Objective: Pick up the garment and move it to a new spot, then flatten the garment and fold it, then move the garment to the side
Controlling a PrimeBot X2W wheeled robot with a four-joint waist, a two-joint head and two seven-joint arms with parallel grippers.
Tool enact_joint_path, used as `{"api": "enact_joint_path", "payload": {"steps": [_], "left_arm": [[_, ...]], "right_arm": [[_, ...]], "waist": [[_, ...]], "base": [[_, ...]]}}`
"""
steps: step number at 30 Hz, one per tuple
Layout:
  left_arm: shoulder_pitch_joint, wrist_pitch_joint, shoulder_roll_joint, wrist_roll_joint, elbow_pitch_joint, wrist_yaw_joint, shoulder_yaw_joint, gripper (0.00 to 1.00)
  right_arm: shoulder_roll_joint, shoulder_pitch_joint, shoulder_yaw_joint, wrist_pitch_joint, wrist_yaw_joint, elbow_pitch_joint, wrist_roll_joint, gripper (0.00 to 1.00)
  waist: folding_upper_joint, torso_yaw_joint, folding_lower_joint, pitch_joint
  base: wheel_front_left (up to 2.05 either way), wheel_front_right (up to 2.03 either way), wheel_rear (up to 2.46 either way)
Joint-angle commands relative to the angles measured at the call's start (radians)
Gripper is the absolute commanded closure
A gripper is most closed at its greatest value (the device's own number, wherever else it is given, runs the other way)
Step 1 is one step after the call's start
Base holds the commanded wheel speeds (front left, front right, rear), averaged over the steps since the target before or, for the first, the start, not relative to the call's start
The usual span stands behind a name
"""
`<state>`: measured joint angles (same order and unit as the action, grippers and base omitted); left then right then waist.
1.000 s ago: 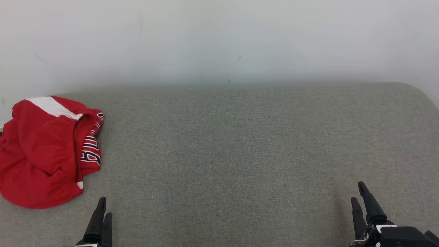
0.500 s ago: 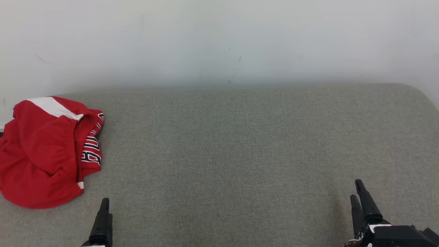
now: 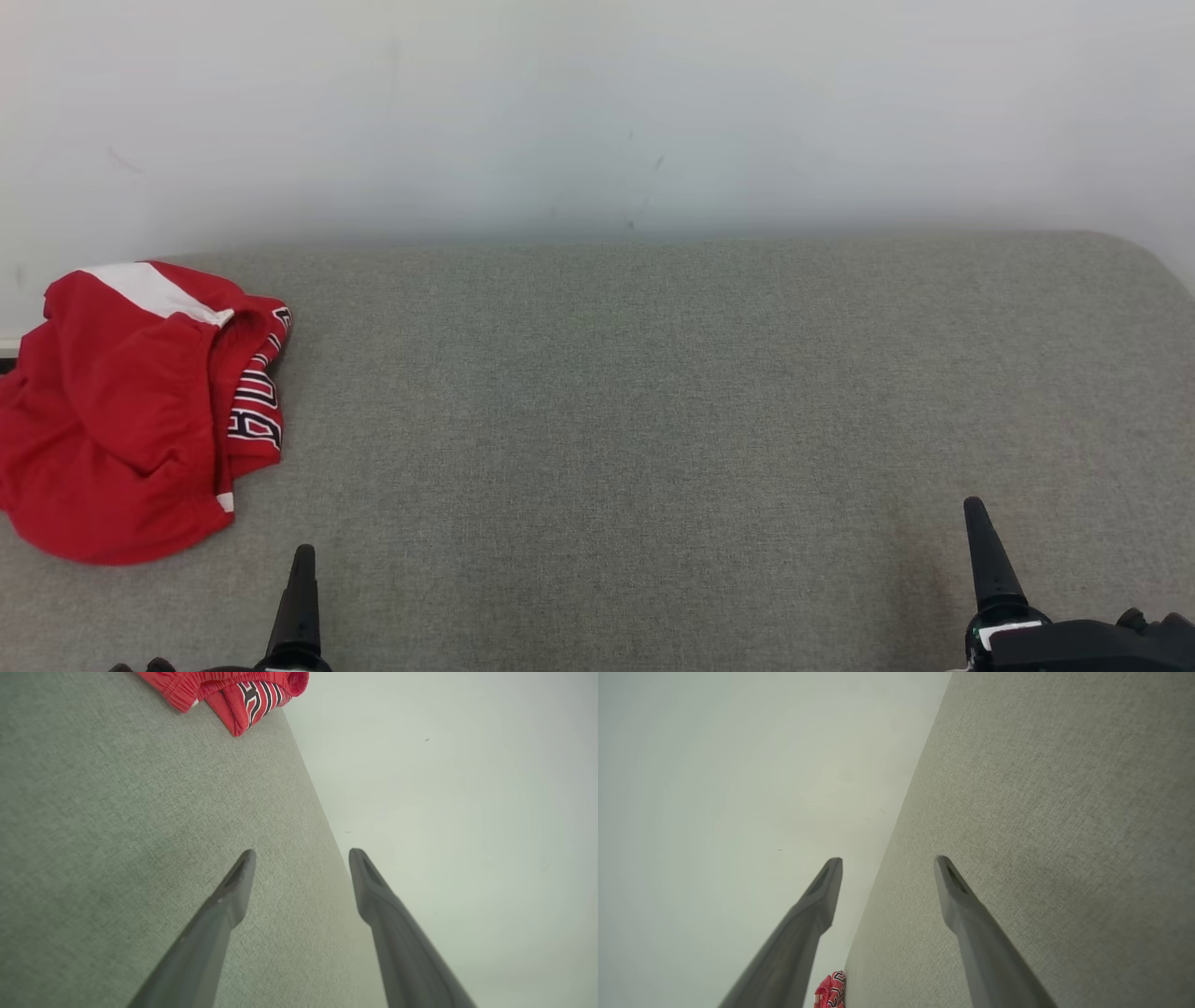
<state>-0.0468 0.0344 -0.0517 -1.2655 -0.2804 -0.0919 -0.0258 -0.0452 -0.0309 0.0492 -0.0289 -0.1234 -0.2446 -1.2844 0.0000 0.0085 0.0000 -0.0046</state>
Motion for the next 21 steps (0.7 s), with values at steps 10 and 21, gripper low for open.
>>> {"api": "enact_joint_path", "payload": {"steps": [10,21], "left_arm": [[0.007,0.040,-0.002,0.241,0.030,0.020,0.017,0.00],[0.012,0.074,-0.001,0.475,0.028,0.054,0.040,0.00]], "right_arm": [[-0.005,-0.004,-0.021,-0.042,-0.005,0.005,0.233,0.00],[-0.005,0.004,-0.039,-0.077,-0.006,-0.019,0.479,0.00]], "waist": [[0.0000,0.001,0.0000,-0.002],[0.0000,0.003,0.0000,-0.004]], "base": [[0.00,0.00,0.00],[0.00,0.00,0.00]]}}
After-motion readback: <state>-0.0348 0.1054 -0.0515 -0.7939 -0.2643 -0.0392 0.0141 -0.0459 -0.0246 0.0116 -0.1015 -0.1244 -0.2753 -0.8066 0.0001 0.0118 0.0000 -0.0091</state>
